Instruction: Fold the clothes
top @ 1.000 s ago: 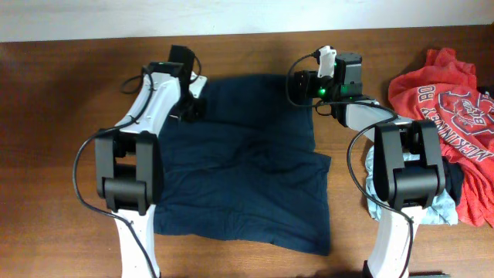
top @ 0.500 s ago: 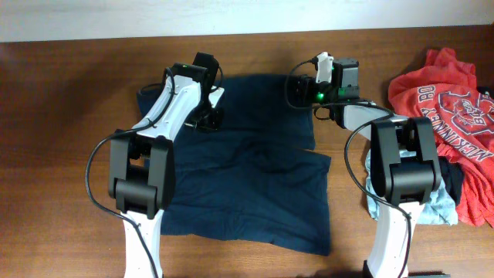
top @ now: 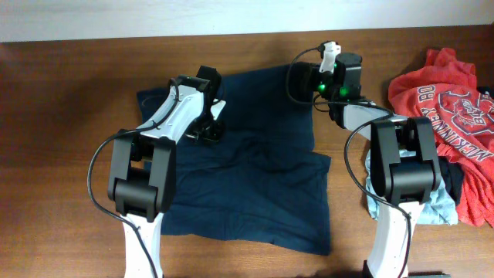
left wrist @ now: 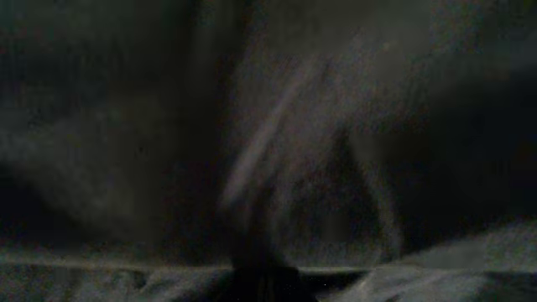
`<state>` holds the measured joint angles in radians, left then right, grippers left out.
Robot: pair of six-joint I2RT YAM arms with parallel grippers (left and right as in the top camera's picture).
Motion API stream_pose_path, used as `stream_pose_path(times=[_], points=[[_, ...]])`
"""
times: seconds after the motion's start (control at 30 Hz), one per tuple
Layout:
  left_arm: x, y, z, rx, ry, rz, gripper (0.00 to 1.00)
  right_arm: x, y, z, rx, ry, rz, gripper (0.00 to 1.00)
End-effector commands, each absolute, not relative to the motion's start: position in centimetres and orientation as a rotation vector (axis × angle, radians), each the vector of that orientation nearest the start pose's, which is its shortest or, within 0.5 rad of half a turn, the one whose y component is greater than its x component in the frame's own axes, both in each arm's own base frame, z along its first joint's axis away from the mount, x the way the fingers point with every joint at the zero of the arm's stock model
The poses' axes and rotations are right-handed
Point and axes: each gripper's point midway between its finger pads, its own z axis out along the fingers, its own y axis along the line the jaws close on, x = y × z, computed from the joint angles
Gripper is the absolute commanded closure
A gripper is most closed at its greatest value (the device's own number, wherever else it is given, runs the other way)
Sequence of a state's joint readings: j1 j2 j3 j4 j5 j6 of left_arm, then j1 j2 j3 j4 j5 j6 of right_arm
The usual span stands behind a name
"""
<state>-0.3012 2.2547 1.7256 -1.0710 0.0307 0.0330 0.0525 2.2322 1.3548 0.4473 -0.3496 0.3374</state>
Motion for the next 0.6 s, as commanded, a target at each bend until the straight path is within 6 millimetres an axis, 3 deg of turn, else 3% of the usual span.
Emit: stream_pose_path(times=[0.0,0.17,0.23,0.27,0.33,0.4,0.43,0.57], points=[[39.6,-13.3,0.1,0.517,3.136,-0.064,0.99,60.7,5.8,7.8,0.137,1.973,0.524,0.96],[39.7,-13.3,0.1,0.517,3.13,-0.065,0.99,61.4,2.9,8.8,0.186,1.922,0.462,0.94],[39.7,-13.3,0.1,0.516,3.128,-0.065,0.98,61.5,2.6,8.9,0.188,1.915,0.461,0.77],[39.8,-13.3,0.1,0.516,3.127,-0.065,0.98,61.5,2.7,9.0,0.181,1.915,0.472,0.63],[39.8,-13.3,0.1,0.516,3.127,-0.064,0.98,61.2,3.5,9.0,0.15,1.922,0.515,0.53],[40.0,-13.2,0.1,0.515,3.119,-0.045,0.98,61.0,4.0,8.8,0.132,1.935,0.545,0.3],[40.2,-13.2,0.1,0.515,3.111,-0.044,0.98,60.8,4.3,9.0,0.117,1.941,0.573,0.25],[40.9,-13.3,0.9,0.512,3.085,-0.043,0.98,59.1,5.6,11.0,0.038,1.975,0.707,0.2]])
